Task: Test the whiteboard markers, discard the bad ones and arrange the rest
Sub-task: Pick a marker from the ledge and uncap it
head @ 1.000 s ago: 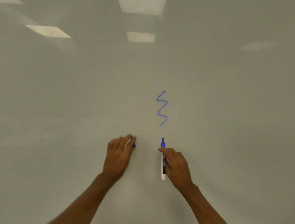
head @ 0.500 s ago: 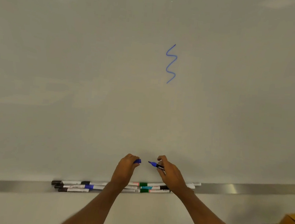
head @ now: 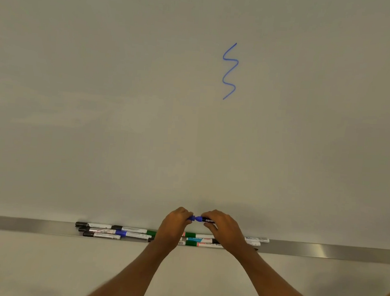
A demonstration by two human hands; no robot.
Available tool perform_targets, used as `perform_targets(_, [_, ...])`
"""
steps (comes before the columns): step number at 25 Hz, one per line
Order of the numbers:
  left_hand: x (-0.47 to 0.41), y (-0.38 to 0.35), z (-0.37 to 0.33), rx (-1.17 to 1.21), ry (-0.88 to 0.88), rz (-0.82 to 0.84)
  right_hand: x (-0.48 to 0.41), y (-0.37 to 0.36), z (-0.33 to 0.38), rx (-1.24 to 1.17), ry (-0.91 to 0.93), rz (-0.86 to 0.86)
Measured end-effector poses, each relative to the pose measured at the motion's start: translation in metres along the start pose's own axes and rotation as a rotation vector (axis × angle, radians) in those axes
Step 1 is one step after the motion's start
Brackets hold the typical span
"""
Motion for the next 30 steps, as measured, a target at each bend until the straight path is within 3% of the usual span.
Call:
perform_targets(7, [-0.011,-0.017,-0.004,-0.113,-0.008,0.087,-0.01,-0.008,-0.005,0.142,0.032,0.12])
perform_targets(17, [-0.013,-0.031,0.001,-0.216,-0.064,0.072,-0.018,-0.011,-0.016,-0.052,0.017,0.174])
perform_targets(21, [-0.005,-0.024,0.016,-0.21,0.008,0.044,-0.02,-0.022,-0.01,-0.076,0.041,0.187])
perform_targets(30, [0.064,0.007,0.106,-0.178,0.232,-0.07,-0.036,-0.087,0.061,0.199,0.195,0.236])
Point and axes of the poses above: each hand's wrist, its own x-axis away from the middle knuckle, its own y-axis out of the back of the hand, z = x × y, the point moved 4 cm from there along -x, towards the middle knuckle, and after that the axes turned 2 degrees about -z, right-handed, at the moved point
